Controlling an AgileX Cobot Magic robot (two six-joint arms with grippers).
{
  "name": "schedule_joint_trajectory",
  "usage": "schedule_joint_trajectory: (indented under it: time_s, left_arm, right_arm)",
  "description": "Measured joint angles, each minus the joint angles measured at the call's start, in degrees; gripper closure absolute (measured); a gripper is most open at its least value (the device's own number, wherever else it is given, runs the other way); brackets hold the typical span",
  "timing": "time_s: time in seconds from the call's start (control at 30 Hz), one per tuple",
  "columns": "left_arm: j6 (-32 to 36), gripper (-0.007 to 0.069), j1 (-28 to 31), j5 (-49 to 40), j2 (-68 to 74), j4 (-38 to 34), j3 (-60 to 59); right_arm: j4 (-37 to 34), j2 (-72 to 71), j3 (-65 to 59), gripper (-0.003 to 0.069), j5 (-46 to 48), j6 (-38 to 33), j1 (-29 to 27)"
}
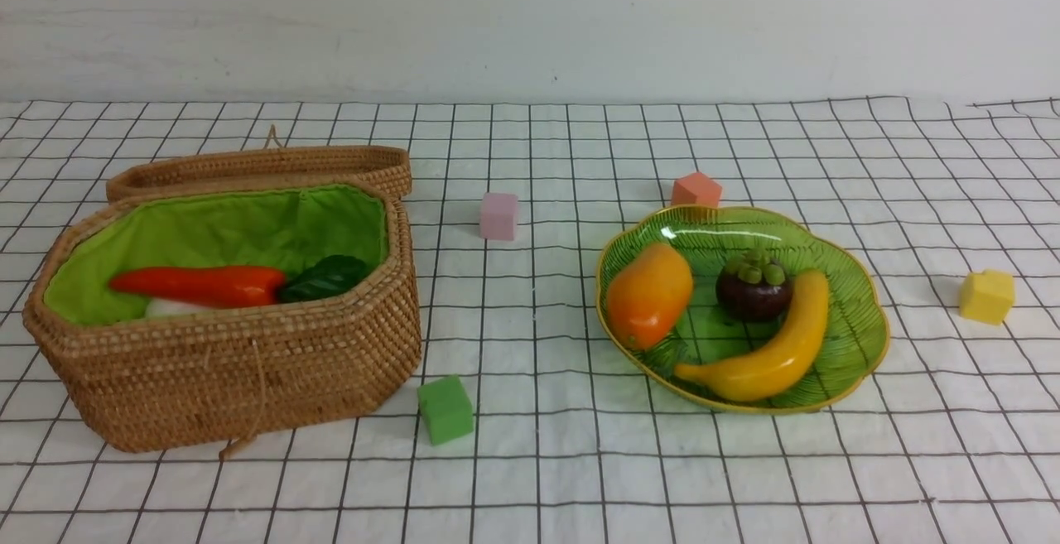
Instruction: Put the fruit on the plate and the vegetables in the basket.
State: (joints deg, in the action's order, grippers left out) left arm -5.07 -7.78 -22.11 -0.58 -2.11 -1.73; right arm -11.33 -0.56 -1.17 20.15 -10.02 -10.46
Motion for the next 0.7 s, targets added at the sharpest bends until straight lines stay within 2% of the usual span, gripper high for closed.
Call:
schedule_joint_trajectory:
  time_s: [0.7]
  left_arm:
    - [0.0, 0.0607, 0.19, -0.05, 0.0, 0.31, -0.01]
  right_arm:
    - [0.0, 0.0, 0.0, 0.0421, 0.0, 0.0, 0.0]
